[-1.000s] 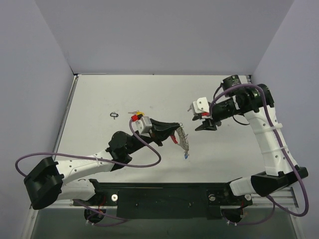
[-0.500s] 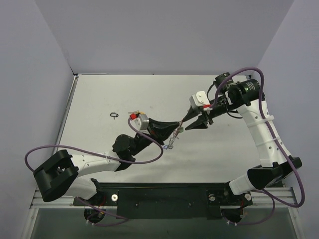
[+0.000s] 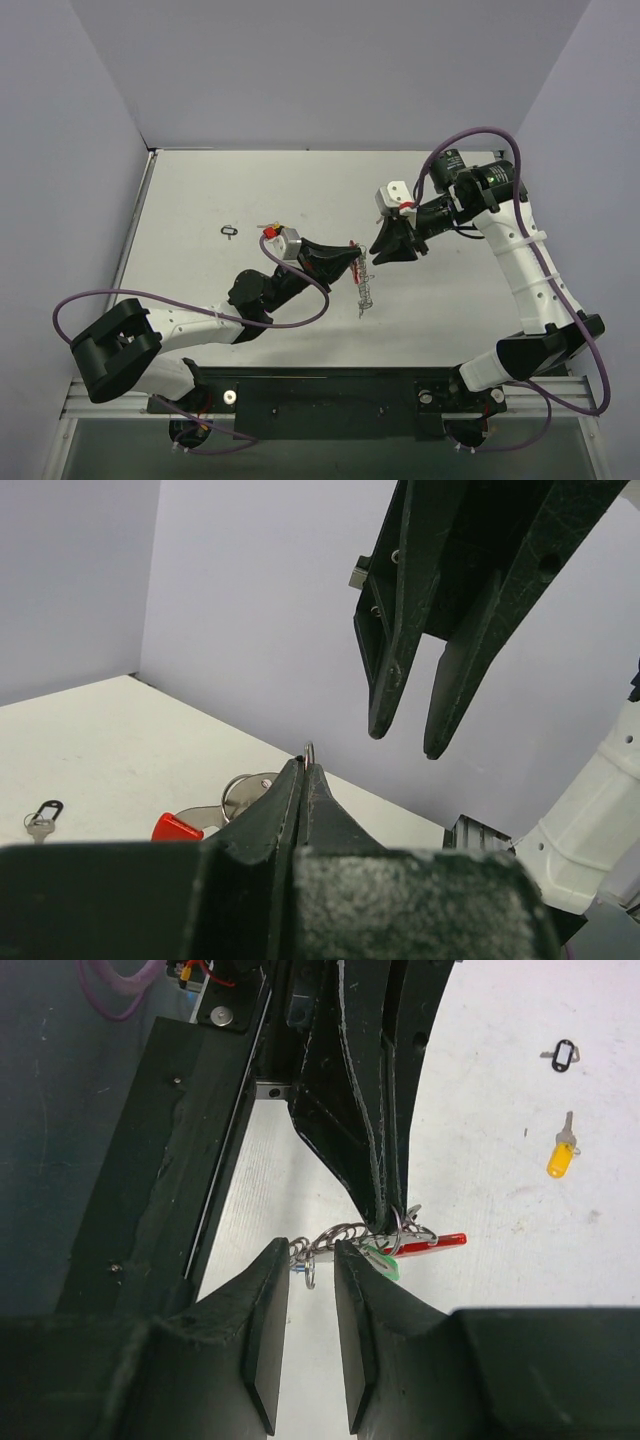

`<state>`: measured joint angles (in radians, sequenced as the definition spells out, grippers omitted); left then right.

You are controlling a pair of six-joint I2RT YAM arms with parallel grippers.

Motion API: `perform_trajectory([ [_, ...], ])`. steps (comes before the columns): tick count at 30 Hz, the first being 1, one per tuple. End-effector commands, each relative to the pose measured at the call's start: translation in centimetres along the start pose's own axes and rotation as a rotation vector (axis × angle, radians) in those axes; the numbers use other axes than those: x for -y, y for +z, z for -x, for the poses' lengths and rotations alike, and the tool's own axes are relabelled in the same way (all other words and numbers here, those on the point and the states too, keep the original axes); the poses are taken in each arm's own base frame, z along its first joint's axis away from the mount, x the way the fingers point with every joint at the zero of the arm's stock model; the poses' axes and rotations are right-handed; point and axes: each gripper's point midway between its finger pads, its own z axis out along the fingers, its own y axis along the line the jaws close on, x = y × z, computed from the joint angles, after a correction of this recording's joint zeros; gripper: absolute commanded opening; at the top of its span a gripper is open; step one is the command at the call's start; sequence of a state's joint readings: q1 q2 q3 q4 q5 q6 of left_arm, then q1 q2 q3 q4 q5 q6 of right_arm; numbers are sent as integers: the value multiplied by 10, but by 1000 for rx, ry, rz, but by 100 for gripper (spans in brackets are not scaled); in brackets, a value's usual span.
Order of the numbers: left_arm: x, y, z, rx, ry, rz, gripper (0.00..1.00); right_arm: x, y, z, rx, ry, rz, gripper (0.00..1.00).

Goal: Put the keys on the keyring

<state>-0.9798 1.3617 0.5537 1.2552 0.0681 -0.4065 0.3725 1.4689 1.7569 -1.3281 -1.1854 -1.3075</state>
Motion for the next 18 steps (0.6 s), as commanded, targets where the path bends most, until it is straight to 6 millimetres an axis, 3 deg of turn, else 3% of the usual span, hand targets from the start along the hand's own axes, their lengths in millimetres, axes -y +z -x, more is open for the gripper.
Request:
perform_trajectory([
  [1, 47, 0, 100, 370, 27, -185, 0, -13, -1, -5, -12, 129, 24, 21],
  [18, 55, 0, 102, 359, 33, -224, 0, 6, 4, -19, -46, 212, -1, 22],
])
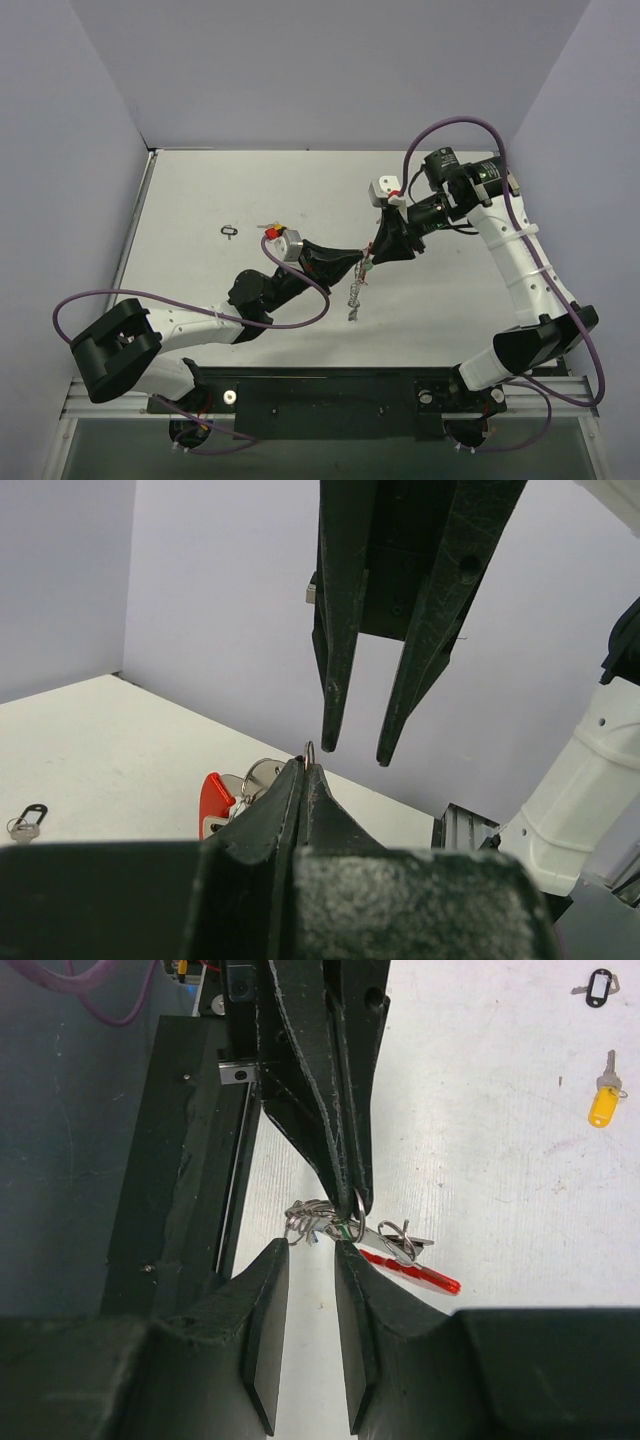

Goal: Put the keys on the keyring

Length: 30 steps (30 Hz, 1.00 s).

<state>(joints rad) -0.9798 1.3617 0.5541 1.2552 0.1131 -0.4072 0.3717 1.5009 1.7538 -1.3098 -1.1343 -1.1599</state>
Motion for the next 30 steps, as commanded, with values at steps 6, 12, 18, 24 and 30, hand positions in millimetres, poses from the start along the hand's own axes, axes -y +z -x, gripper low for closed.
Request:
perform_trajectory([
  [6, 49, 1, 106, 382, 37, -189, 0, 3, 6, -5, 3, 65, 15, 22],
  [12, 49, 1, 105, 384, 36, -193, 0, 4, 9, -7, 1, 77, 18, 21],
  [18, 49, 1, 106, 388, 34, -195, 0, 4, 14, -6, -2, 86, 33, 19],
  [24, 51, 1, 107, 390, 32, -201, 0, 6, 16, -7, -9, 90, 31, 19],
  [30, 51, -1, 107, 388, 35, -201, 0, 12, 13, -8, -19, 96, 12, 21],
])
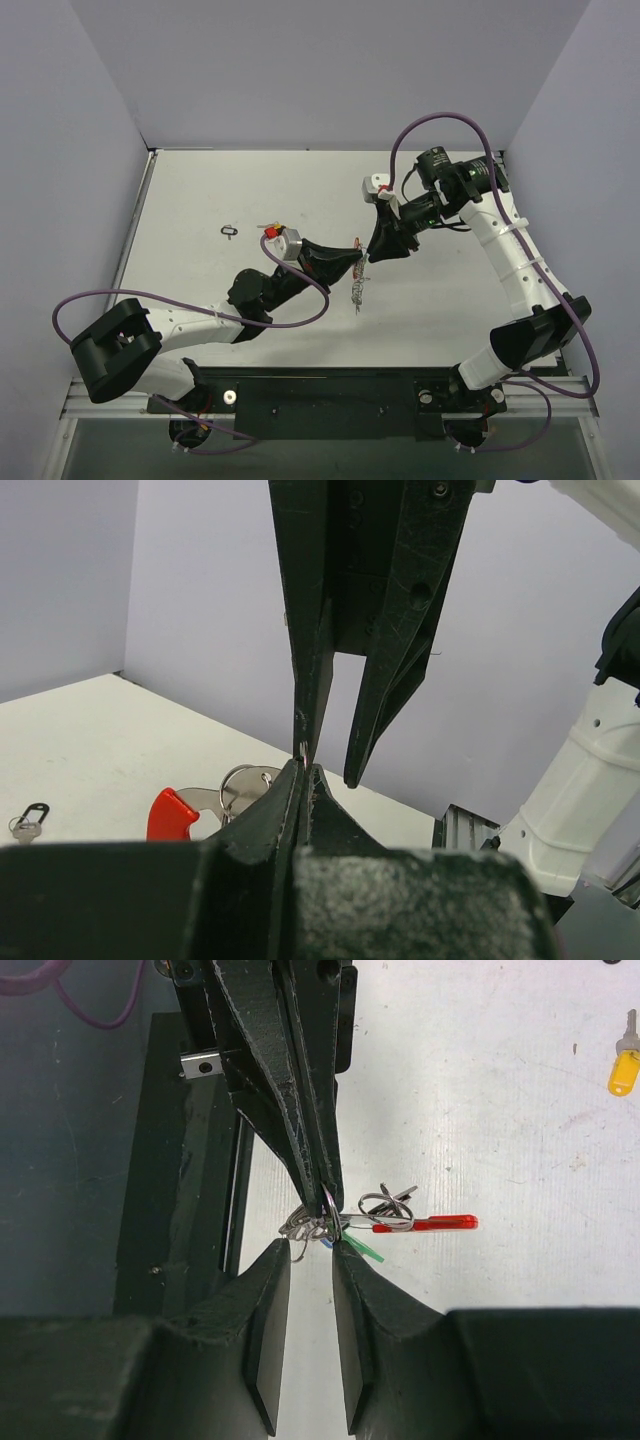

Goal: Put the keys on the keyring

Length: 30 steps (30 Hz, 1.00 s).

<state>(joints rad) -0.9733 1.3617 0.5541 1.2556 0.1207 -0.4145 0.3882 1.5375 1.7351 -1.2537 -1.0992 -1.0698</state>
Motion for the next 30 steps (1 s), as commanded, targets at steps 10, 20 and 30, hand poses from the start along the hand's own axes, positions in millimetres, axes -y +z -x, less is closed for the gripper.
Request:
perform_trajectory([
  [10, 51, 0, 104, 384, 40, -195, 0, -6, 4, 8, 46, 18, 36, 18],
  [20, 52, 0, 107, 389, 39, -202, 0, -4, 7, 10, 41, 13, 42, 15],
  [30, 52, 0, 104, 379, 37, -202, 0, 1, 6, 11, 36, 16, 30, 19],
])
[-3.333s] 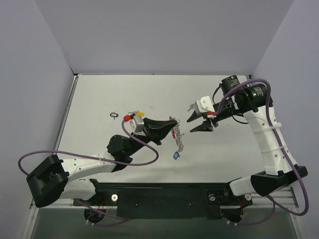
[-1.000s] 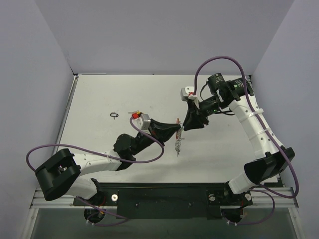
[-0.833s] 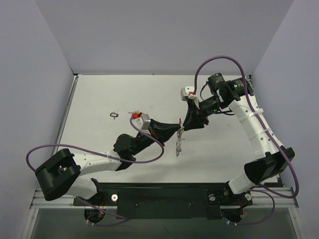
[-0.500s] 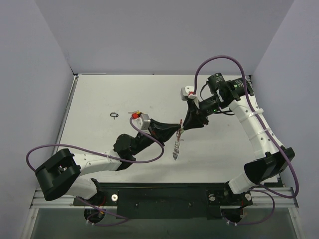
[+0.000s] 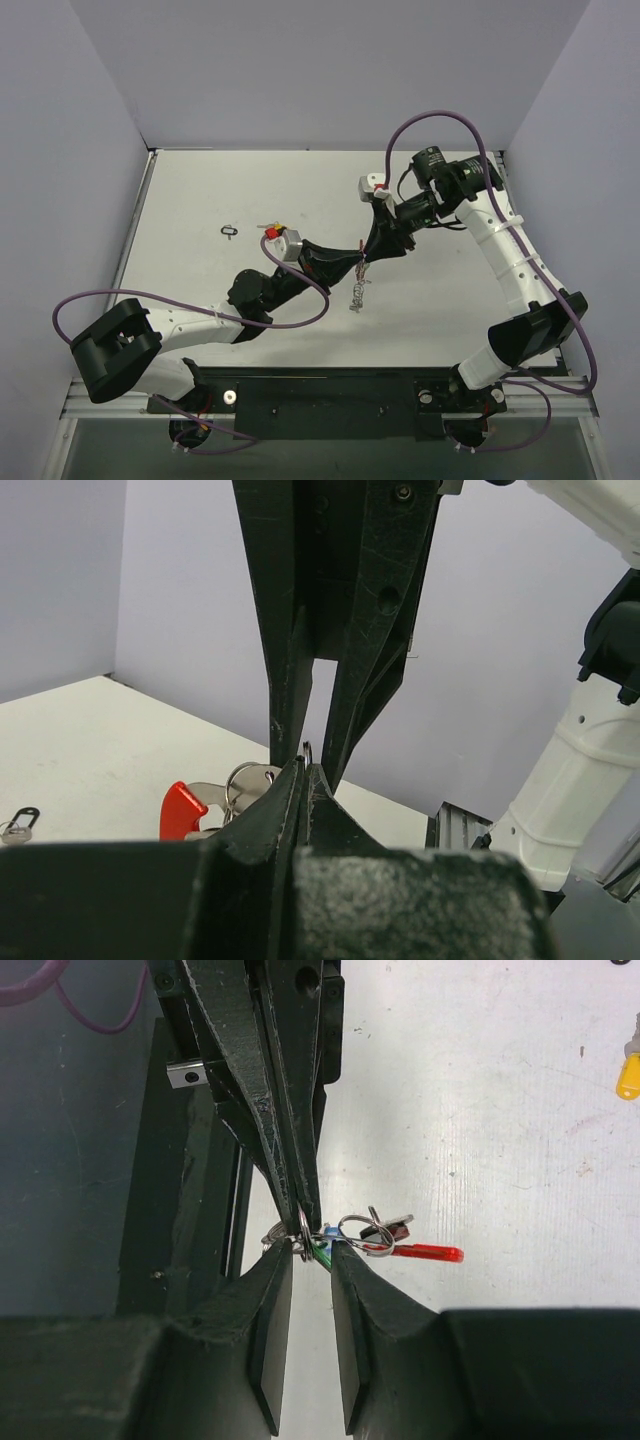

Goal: Put the keys on the keyring

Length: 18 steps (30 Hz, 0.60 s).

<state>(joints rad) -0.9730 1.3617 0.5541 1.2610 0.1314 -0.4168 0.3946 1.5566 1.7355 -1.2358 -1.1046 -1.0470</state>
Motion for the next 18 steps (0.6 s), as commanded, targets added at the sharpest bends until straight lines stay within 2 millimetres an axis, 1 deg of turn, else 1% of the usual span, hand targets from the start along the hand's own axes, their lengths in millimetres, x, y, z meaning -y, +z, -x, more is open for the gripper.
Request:
perform_trajectory([
  [1, 51, 1, 104, 381, 43, -194, 0, -3, 1, 11, 30, -3, 21, 19],
  [3, 50, 0, 103, 378, 42, -191, 0, -2, 0, 12, 31, -4, 17, 19],
  [5, 51, 0, 105, 383, 44, -191, 0, -4, 0, 13, 39, 3, 21, 16],
  [8, 48, 0, 103, 378, 48, -182, 0, -6, 1, 12, 37, 6, 29, 5],
  [10, 47, -1, 103, 377, 50, -178, 0, -9, 1, 13, 38, 6, 31, 0],
  [17, 41, -2, 97, 360, 56, -154, 0, -17, -6, 12, -14, 11, 5, 0],
  [18, 40, -2, 95, 351, 58, -147, 0, -17, -7, 8, -42, 17, -4, 0],
])
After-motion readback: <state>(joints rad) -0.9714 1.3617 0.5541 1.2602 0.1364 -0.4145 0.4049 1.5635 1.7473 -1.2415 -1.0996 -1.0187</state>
